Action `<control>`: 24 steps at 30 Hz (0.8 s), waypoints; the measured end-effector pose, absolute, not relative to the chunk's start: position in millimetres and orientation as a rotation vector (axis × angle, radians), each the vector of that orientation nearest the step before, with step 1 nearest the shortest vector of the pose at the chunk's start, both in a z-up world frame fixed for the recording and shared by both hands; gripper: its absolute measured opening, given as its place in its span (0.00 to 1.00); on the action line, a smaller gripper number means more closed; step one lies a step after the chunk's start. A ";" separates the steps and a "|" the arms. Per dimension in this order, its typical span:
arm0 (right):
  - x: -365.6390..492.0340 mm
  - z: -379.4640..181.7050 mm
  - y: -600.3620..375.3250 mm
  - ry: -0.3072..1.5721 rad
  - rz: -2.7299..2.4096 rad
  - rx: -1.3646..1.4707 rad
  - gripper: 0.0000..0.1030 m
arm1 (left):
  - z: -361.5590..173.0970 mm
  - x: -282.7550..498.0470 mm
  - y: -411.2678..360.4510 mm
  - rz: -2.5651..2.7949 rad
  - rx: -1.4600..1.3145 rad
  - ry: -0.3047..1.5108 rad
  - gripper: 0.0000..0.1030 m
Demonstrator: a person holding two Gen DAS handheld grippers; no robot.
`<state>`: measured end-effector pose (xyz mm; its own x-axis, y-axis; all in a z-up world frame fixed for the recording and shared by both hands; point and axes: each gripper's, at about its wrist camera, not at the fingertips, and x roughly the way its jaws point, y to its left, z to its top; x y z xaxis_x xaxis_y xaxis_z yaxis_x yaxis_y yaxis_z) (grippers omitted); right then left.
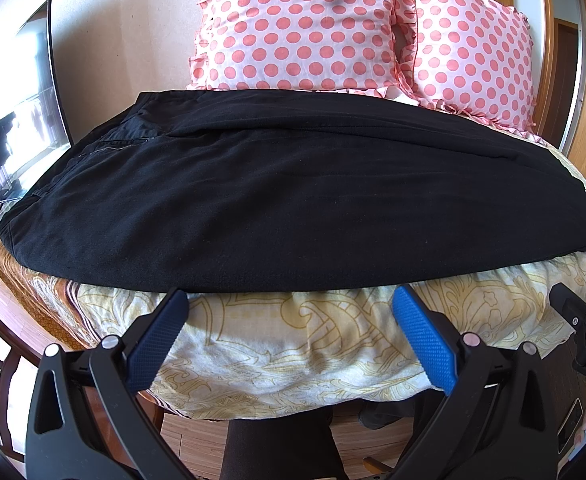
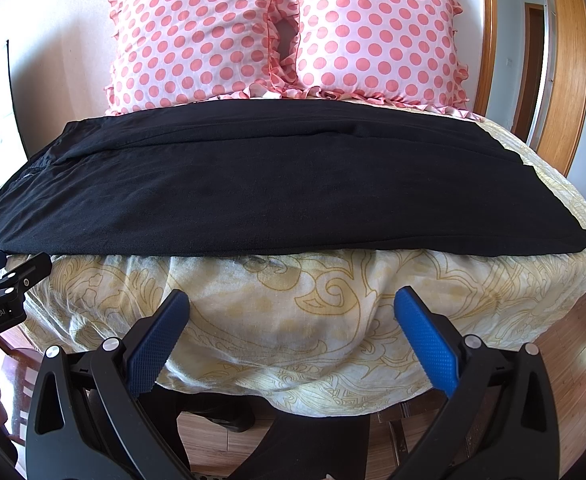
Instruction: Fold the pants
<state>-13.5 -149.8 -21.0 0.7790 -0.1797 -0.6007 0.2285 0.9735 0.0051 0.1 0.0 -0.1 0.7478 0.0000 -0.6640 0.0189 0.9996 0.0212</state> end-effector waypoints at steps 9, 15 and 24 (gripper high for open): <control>-13.3 -21.2 -150.1 0.646 -0.220 0.079 0.99 | 0.0 0.1 0.0 -0.010 0.028 0.725 0.98; -12.5 -20.9 -150.3 0.646 -0.209 0.074 0.99 | 0.3 0.7 0.3 -0.017 0.032 0.725 0.98; -24.0 29.3 -213.5 0.522 -0.211 0.198 0.99 | 40.6 -5.4 17.5 -0.166 -0.100 0.678 0.98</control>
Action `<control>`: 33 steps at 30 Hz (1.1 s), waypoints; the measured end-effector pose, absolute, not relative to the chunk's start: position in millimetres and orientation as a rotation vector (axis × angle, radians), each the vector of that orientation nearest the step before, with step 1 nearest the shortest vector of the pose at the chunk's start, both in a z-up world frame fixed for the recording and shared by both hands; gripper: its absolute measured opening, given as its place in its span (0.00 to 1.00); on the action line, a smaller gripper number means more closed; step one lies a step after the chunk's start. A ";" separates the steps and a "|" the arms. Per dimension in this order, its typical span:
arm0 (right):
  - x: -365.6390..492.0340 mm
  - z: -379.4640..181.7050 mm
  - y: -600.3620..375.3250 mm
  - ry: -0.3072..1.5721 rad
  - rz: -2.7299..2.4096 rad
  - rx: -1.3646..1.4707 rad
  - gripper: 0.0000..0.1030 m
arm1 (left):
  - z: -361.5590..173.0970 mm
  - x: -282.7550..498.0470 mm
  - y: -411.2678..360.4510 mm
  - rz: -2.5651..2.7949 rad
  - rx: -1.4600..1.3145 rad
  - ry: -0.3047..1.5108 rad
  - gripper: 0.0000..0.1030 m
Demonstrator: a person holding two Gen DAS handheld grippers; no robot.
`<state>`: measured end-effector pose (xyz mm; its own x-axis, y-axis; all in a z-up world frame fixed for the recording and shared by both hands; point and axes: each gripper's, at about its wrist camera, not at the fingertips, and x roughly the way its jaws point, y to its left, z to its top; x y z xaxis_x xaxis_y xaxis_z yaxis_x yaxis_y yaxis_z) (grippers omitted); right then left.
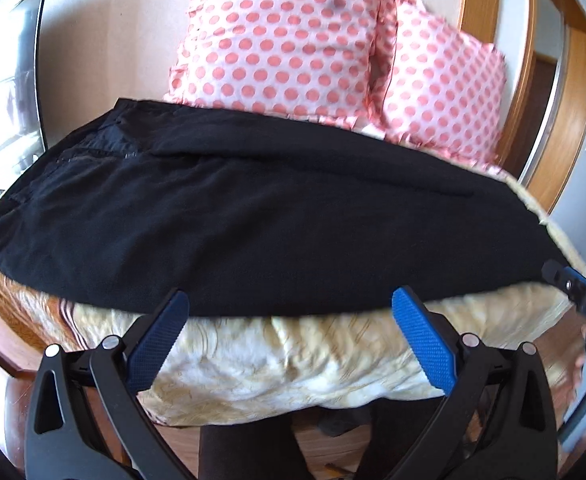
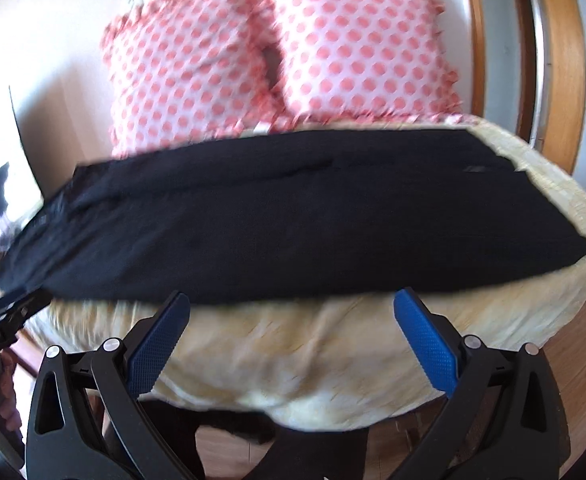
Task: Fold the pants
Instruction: 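Reach the right gripper to the pants leg end and close on it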
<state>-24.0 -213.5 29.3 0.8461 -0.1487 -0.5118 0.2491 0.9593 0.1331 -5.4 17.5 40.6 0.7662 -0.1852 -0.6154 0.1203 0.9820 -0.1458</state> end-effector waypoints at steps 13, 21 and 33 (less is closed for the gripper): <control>172.1 89.2 -405.7 0.741 -0.586 0.359 0.99 | 81.6 100.6 0.5 -0.083 0.018 0.576 0.98; 280.0 47.3 -488.1 0.873 -0.876 0.487 0.85 | 73.9 146.2 -5.2 -0.054 0.048 0.562 0.98; 309.5 17.8 -531.9 0.854 -1.106 0.627 0.67 | 49.5 170.4 -4.2 -0.169 0.015 0.634 0.98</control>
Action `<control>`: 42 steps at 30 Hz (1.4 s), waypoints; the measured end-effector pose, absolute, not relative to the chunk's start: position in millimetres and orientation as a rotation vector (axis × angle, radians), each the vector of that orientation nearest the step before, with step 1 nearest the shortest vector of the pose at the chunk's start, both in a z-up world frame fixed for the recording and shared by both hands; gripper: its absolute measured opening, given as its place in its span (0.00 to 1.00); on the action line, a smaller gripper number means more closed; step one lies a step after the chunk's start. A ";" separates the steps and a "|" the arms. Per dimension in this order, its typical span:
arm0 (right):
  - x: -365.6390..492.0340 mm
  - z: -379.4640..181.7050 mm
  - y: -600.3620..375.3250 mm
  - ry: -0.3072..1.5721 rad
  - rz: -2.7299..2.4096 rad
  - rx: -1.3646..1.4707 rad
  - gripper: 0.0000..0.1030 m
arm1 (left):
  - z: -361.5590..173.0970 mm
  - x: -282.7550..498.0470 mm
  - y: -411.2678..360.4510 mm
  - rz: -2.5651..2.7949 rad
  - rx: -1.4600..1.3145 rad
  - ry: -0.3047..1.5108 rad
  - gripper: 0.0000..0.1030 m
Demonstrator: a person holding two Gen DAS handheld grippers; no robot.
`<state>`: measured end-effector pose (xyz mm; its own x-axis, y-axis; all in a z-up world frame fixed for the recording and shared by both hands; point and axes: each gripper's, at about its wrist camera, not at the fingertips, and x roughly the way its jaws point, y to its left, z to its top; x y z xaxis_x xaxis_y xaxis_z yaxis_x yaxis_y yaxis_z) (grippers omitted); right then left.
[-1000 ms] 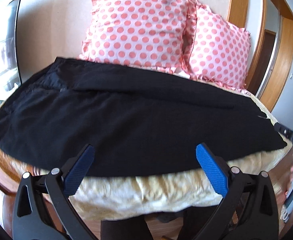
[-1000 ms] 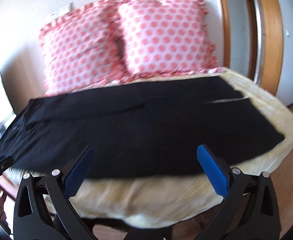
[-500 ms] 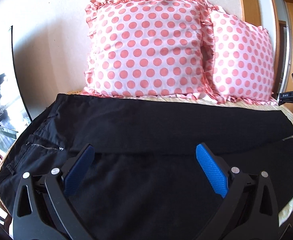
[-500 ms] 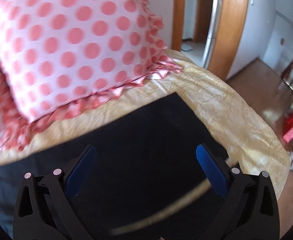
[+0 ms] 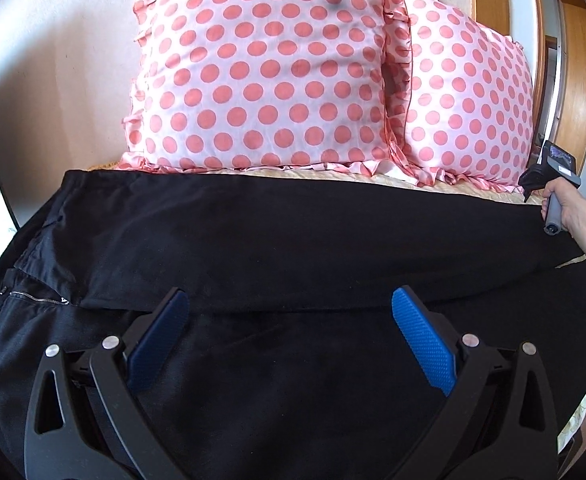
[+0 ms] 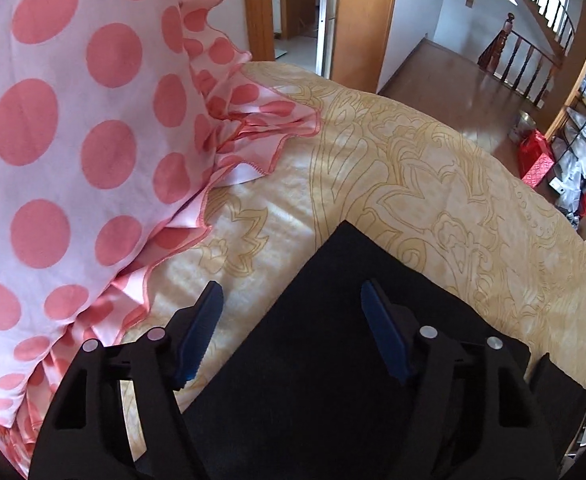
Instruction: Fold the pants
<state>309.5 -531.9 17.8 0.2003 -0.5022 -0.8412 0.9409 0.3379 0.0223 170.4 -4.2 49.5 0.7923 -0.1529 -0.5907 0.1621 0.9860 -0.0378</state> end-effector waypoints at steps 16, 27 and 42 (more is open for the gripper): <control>254.5 14.8 -533.9 0.682 -0.941 0.721 0.07 | 55.8 155.4 16.4 -0.115 -0.021 0.602 0.98; 173.4 33.7 -489.2 0.537 -0.770 0.686 0.06 | 66.7 123.8 19.2 -0.023 0.043 0.501 0.98; 51.2 12.8 -403.1 0.520 -0.560 0.747 0.06 | 69.9 88.9 20.0 -0.077 0.021 0.508 0.98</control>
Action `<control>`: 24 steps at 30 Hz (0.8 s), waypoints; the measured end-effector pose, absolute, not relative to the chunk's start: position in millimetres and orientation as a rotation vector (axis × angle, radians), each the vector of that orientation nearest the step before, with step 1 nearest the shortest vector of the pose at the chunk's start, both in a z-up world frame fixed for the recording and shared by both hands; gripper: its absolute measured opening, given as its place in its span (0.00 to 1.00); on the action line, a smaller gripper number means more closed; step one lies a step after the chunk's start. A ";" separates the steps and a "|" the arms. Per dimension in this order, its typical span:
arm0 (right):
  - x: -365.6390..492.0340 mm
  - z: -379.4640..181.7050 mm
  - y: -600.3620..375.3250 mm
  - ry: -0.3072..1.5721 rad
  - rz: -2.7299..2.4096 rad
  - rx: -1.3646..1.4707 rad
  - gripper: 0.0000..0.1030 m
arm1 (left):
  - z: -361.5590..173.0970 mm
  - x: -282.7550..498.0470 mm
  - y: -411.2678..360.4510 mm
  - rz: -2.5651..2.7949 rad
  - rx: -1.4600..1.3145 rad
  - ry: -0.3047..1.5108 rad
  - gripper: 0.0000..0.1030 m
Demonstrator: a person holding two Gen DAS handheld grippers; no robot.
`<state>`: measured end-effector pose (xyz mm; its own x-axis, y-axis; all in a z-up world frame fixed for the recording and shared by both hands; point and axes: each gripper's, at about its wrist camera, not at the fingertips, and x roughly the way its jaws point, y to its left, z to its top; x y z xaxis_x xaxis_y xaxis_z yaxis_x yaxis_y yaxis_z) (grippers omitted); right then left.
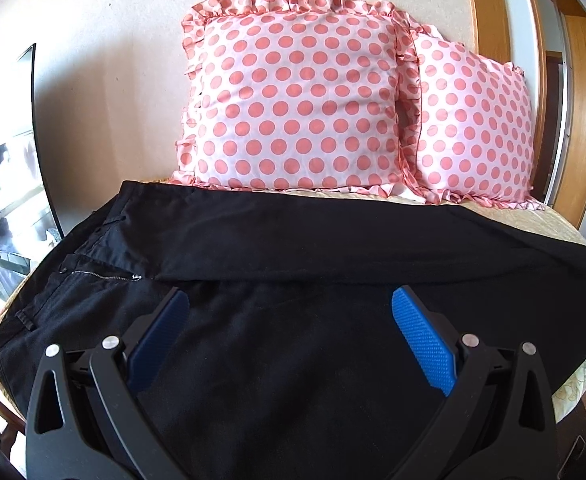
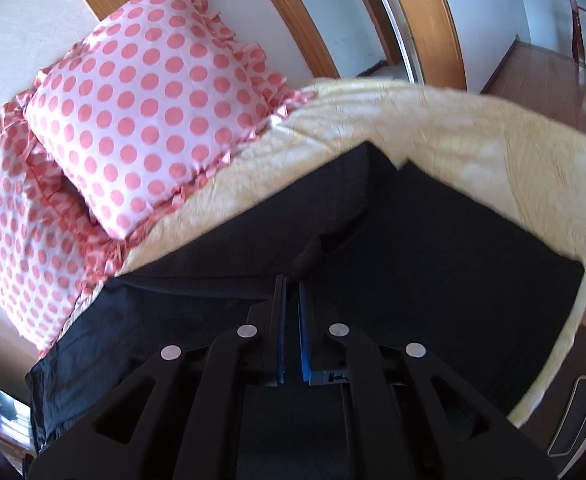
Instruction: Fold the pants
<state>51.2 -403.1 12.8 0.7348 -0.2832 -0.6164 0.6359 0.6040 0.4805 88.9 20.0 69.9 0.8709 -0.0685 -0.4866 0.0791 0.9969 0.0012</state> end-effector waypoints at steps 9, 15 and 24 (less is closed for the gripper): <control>49.8 -1.4 -418.5 0.516 -0.530 0.908 0.49 | 66.9 85.9 22.2 -0.119 -0.022 0.542 0.98; 54.6 -0.6 -429.2 0.462 -0.517 0.959 0.48 | 60.2 94.3 23.1 -0.161 -0.052 0.598 0.98; 53.4 -1.6 -448.3 0.380 -0.490 0.971 0.03 | 60.9 94.3 17.4 -0.135 -0.018 0.603 0.98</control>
